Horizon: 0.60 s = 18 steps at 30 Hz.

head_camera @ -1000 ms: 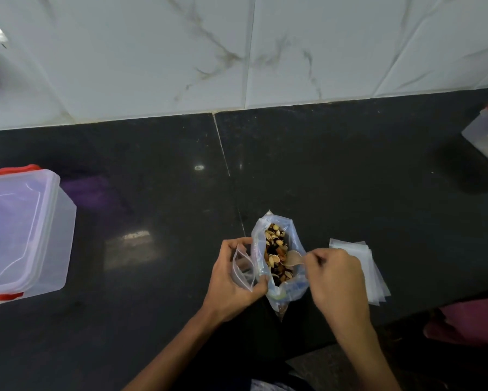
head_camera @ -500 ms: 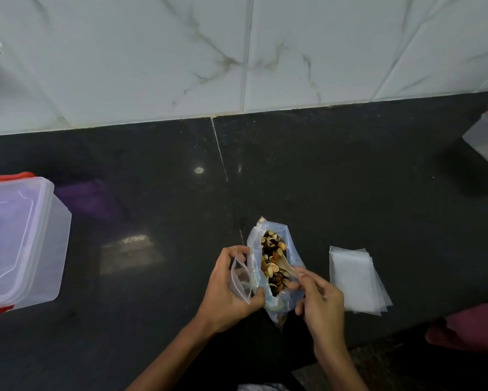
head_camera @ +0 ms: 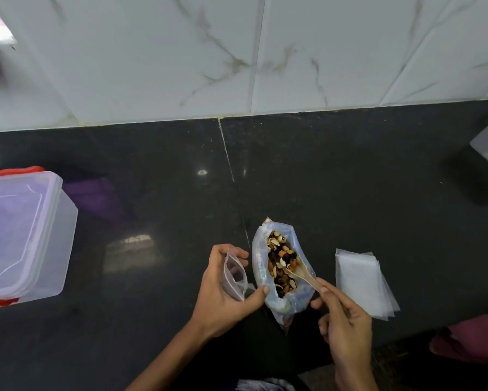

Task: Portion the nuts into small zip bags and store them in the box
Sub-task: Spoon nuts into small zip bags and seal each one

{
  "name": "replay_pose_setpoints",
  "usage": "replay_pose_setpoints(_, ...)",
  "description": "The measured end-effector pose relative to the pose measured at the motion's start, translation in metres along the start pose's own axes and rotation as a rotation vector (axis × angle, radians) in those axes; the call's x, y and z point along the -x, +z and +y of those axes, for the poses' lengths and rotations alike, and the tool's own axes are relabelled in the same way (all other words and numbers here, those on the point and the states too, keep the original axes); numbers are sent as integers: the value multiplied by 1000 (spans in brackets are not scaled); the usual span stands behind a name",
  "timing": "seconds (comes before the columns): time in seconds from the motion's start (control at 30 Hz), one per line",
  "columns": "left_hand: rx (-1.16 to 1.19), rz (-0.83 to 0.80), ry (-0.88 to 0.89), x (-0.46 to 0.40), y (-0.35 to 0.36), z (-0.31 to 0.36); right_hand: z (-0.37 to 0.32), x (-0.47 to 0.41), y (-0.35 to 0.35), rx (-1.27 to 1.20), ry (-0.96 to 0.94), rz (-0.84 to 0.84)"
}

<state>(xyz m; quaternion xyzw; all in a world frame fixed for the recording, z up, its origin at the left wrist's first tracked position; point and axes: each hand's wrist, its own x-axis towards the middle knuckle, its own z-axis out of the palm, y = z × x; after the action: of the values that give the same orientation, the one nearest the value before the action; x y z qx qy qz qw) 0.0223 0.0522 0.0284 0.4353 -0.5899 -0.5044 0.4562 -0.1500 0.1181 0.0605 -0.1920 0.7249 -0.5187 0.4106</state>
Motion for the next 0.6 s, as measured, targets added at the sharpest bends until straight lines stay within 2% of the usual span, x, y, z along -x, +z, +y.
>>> replay_pose_setpoints(0.23,17,18,21,1,0,6,1,2,-5,8,7,16)
replay_pose_setpoints(0.6,-122,-29,24,-9,11,10,-20,12,-14,-5,-17,17)
